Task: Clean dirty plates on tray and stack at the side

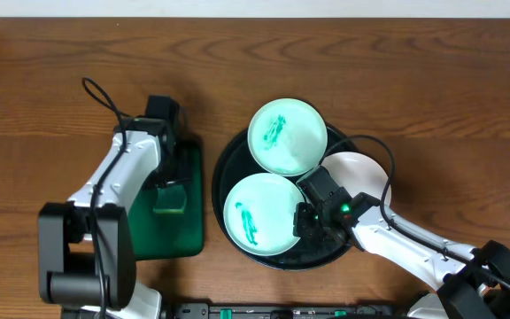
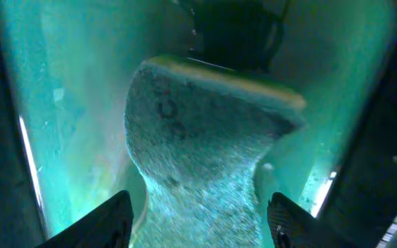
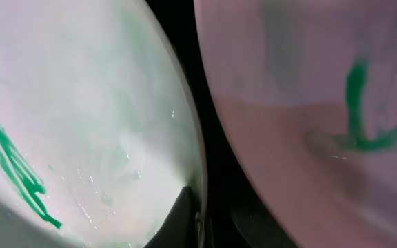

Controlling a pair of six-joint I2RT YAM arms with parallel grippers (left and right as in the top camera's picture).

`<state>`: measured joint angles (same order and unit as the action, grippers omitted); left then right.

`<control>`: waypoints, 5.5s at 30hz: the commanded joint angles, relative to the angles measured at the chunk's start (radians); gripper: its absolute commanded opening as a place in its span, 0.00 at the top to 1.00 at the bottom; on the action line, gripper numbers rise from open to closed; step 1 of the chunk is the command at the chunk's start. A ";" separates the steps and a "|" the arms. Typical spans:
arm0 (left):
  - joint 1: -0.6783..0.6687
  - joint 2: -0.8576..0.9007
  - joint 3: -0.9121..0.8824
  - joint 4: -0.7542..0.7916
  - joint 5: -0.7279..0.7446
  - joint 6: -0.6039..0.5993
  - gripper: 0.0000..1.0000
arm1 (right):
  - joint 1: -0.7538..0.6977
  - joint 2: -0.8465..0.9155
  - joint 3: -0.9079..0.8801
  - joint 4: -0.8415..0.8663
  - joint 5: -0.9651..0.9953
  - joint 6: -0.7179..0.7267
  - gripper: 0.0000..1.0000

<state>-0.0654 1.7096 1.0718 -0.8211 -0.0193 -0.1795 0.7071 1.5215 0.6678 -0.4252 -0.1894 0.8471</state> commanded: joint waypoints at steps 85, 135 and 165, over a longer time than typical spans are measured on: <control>0.126 -0.269 -0.022 0.060 0.100 0.005 0.93 | 0.035 0.041 -0.029 0.000 -0.078 -0.060 0.99; 0.126 -0.039 -0.008 -0.173 0.124 -0.089 0.47 | 0.035 0.041 -0.029 0.010 -0.082 -0.060 0.99; 0.126 0.038 -0.037 -0.127 0.143 -0.065 0.62 | 0.035 0.041 -0.029 0.011 -0.123 -0.063 0.99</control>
<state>0.0620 1.7325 1.0531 -0.9565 0.1249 -0.2600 0.7120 1.5352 0.6659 -0.4049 -0.2687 0.8215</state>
